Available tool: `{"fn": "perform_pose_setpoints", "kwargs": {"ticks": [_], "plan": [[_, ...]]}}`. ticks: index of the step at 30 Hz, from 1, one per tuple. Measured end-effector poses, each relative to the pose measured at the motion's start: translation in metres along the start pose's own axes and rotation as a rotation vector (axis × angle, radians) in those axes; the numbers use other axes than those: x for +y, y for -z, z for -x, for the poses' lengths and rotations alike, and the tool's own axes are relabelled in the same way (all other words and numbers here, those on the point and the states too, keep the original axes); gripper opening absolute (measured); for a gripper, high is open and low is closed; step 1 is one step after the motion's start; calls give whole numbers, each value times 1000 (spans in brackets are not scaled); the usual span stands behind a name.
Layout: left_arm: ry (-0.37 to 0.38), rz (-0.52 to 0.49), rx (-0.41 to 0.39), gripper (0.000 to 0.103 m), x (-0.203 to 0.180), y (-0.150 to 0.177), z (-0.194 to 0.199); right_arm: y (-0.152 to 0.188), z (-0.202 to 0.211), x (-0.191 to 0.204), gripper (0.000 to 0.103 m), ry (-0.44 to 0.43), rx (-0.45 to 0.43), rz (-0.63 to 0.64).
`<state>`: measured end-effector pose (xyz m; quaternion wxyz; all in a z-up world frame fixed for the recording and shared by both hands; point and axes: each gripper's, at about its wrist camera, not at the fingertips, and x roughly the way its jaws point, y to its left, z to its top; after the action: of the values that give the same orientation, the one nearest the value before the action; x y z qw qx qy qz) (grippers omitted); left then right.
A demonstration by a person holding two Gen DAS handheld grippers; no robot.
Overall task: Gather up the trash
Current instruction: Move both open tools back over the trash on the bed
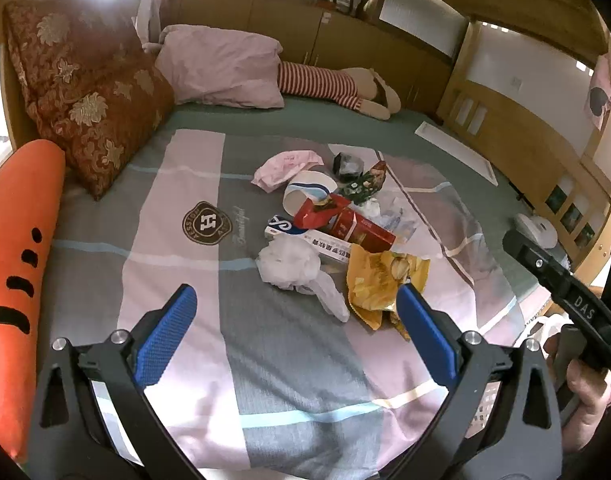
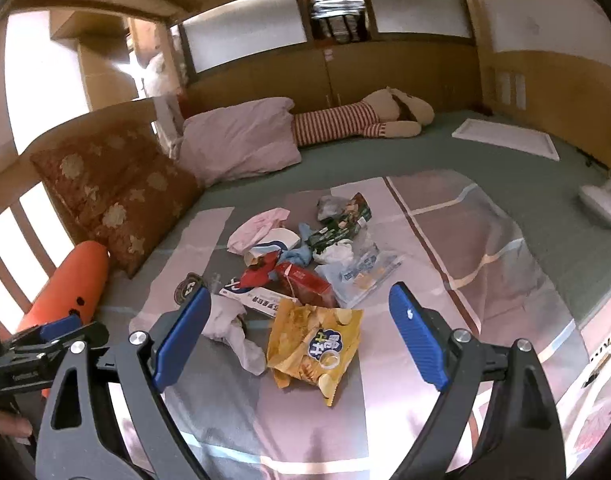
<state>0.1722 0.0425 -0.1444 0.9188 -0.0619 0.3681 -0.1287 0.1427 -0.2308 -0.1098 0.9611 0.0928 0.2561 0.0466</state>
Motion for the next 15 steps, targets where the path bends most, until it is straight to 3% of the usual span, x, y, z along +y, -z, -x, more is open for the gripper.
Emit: {"fn": "perform_pose_setpoints", "kwargs": {"ticks": [15], "plan": [[-9,-15,18,99,-3,3,-7,2,-5,-1,89,-4,18,-8]]}}
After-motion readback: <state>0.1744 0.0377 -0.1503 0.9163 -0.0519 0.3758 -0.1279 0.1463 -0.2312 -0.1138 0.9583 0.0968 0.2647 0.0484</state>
